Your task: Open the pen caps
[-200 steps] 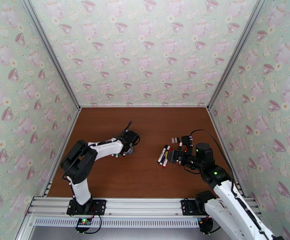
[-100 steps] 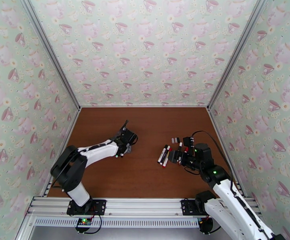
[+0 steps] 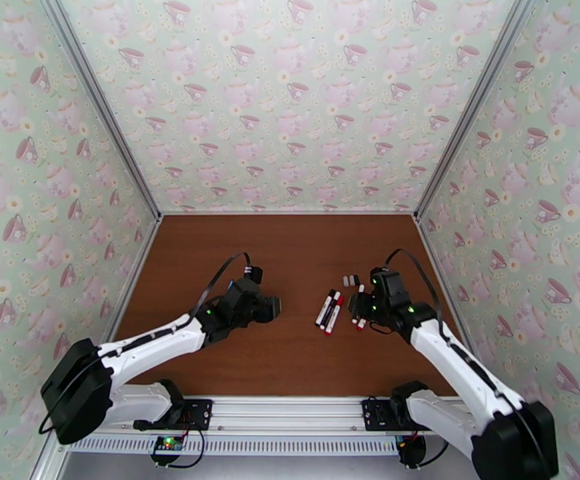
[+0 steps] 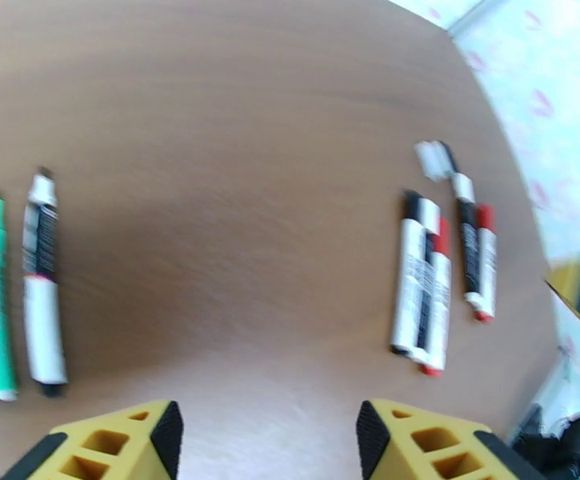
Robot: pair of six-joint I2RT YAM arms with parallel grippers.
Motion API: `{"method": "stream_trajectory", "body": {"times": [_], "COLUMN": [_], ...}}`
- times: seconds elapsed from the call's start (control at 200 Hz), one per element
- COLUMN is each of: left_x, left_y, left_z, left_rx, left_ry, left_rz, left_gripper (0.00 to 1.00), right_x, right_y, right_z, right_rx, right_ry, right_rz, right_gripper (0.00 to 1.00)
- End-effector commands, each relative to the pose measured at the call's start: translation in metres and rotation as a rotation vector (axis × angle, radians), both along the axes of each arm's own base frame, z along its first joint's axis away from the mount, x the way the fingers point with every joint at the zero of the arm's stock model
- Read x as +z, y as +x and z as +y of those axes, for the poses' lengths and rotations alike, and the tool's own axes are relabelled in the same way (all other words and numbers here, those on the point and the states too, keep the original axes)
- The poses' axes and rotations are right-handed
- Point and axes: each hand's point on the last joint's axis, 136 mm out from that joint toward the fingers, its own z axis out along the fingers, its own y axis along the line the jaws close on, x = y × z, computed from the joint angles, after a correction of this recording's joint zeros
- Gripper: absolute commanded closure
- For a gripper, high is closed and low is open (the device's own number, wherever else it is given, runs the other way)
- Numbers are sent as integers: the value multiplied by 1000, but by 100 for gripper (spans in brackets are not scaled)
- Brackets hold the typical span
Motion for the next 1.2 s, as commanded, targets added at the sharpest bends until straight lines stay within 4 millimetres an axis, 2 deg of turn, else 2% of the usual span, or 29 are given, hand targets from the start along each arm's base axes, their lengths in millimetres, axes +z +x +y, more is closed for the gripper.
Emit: {"method": "stream_trajectory", "body": {"times": [0.0, 0.225, 0.426, 0.711, 0.992, 1.197], "left_x": [19, 30, 32, 28, 24, 27], "left_y": [-7, -22, -24, -23, -24, -25], "left_z": [-16, -23, -23, -22, -18, -17], "left_rx": [-38, -101, -111, -104, -96, -95], "left_ry": [-105, -173, -185, -164, -146, -151], "left_rz": [-22, -52, -59, -50, -45, -46], "left_gripper": [35, 37, 37, 38, 40, 40], "right_x": [-2, -30, -47, -65, -74, -79], "right_y": [23, 56, 74, 82, 88, 89], "right_z": [-16, -39, -36, -34, -32, -38], "right_rx": [-40, -81, -61, -58, -60, -97], "right_ry": [-71, -112, -109, -110, -103, -124], "right_rz": [5, 74, 97, 128, 136, 144], "right_gripper": [56, 59, 63, 67, 70, 75]}}
